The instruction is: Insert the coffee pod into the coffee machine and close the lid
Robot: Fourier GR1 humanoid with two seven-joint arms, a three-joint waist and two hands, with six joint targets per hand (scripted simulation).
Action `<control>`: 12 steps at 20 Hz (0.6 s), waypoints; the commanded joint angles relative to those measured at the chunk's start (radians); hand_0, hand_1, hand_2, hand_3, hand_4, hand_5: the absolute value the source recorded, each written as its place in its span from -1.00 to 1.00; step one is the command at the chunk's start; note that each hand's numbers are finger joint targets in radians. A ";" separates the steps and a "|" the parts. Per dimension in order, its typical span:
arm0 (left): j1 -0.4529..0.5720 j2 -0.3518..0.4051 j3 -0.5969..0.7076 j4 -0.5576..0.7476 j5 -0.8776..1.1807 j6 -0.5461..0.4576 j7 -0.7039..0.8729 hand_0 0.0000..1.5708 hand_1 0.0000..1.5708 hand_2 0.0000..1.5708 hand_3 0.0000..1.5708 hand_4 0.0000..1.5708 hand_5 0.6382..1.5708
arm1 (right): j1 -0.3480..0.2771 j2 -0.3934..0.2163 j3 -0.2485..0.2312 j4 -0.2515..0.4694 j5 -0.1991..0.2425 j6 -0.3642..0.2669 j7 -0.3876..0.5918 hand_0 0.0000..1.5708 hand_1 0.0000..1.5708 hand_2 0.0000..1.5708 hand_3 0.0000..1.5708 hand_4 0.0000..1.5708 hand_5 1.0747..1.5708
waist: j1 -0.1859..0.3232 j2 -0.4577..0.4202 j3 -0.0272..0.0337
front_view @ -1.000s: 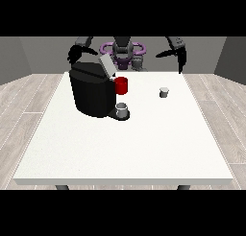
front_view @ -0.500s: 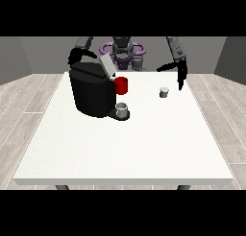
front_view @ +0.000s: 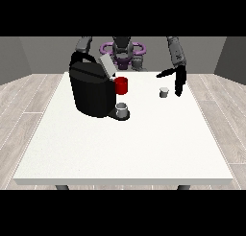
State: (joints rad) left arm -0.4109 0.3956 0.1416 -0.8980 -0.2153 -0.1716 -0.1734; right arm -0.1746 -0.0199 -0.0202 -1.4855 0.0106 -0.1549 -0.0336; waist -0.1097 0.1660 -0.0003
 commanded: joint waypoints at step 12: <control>-0.051 0.036 -0.071 0.206 -0.209 0.104 -0.057 -0.26 -0.26 -0.08 -0.40 -1.00 1.00 | -0.037 -0.008 -0.015 0.051 -0.001 -0.005 0.017 -1.00 -1.00 -1.00 -1.00 -0.51 1.00 | -0.025 0.000 0.0000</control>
State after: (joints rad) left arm -0.4598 0.4159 0.0946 -0.7330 -0.3649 -0.1026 -0.2182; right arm -0.2046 -0.0266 -0.0309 -1.4220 0.0270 -0.1715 -0.0320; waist -0.1164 0.1664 -0.0001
